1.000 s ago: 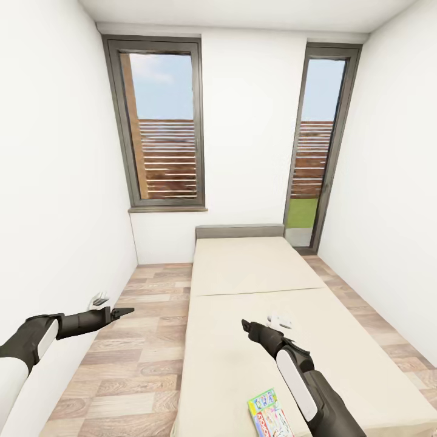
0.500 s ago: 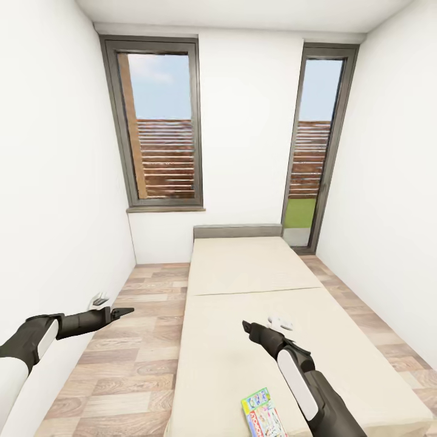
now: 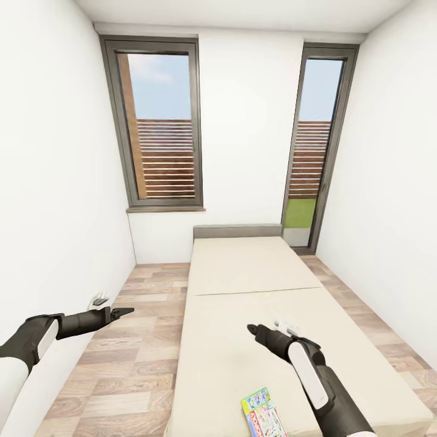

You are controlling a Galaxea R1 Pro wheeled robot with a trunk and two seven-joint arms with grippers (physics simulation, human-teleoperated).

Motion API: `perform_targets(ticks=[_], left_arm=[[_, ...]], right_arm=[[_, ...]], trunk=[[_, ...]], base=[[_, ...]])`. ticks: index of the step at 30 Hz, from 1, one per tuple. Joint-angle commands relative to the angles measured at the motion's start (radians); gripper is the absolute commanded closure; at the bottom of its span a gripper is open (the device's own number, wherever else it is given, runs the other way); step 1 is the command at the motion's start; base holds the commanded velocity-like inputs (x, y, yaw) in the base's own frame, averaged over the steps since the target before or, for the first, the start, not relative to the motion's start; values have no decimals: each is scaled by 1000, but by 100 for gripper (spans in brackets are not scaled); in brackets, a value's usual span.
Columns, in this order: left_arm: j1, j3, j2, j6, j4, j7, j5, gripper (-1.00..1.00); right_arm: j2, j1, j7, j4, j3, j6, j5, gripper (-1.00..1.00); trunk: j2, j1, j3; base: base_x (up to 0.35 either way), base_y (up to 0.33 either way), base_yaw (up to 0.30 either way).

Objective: Put all the toys in the child's room - the three board games (two on the bed and one on the table), the two jigsaw puzzles on the table, and the tennis ball on the table - inside the toy box on the table in the child's room.

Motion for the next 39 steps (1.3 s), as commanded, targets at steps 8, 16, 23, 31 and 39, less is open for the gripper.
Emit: perform_targets(ticks=[8,16,23,31,39], left_arm=[[0,1,0,8,0,-1,4,-100],[0,1,0,8,0,-1,4,-100],[0,1,0,8,0,-1,4,-100],[0,1,0,8,0,-1,4,-100],[0,2,1,10,0,-2,4,-100]], right_arm=[[-10,-3,-9,-11,-39,73,-97,-100],[-12,-4,-8,-14,-44,82,-110,-100],[-11,-4,-7,-16,-45,83,-111,-100],[-11,-4,4,-16,-44,83,-112,-100],[-12,-4,34,-15,-44,84,-112,-100]], trunk=[[-1,0,0],[-1,0,0],[-1,0,0],[-1,0,0],[-1,0,0]], base=[[0,0,0],[0,0,0],[0,0,0],[0,-8,0],[0,-96,0]])
